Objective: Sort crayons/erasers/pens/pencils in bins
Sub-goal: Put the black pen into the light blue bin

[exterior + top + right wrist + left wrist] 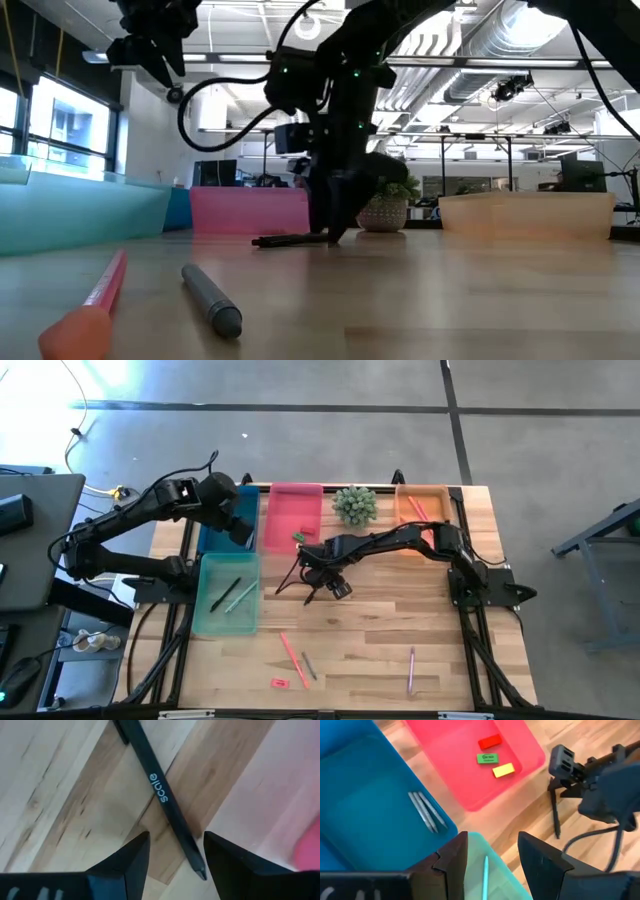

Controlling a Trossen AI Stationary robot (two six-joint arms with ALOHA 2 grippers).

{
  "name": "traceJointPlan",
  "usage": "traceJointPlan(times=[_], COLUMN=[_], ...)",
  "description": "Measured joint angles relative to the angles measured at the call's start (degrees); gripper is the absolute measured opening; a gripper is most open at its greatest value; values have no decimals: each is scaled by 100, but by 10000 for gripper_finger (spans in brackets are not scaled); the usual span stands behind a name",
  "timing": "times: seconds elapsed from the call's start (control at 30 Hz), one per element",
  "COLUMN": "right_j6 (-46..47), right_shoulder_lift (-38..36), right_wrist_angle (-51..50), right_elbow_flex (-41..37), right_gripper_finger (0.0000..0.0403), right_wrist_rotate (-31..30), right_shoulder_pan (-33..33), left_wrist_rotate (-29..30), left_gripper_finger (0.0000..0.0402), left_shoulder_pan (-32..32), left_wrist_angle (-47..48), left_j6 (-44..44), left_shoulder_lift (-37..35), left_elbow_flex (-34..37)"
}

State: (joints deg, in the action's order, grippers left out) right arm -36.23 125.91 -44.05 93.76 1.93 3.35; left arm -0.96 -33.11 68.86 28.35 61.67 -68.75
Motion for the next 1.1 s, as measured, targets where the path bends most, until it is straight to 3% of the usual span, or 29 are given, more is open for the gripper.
traceJointPlan(times=[0.17, 0.47, 0.67, 0.9, 1.1], right_j6=[20, 20, 20, 445, 1135], right_shoulder_lift=[54, 74, 81, 81, 83], right_wrist_angle=[-92, -234, -349, -378, -392], right_elbow_flex=[15, 13, 10, 9, 8], right_gripper_finger=[165, 64, 18, 5, 7], right_wrist_rotate=[64, 298, 306, 277, 443], right_shoulder_pan=[-2, -2, -4, -39, -39], left_wrist_rotate=[28, 36, 3, -196, -159], left_gripper_finger=[161, 161, 161, 161, 161], left_shoulder_pan=[30, 27, 27, 141, 529], left_wrist_angle=[7, 17, 257, 776, 466], left_j6=[0, -1, -141, -349, -316], left_shoulder_lift=[0, 0, 0, -107, -590], left_elbow_flex=[0, 2, 2, 10, 483])
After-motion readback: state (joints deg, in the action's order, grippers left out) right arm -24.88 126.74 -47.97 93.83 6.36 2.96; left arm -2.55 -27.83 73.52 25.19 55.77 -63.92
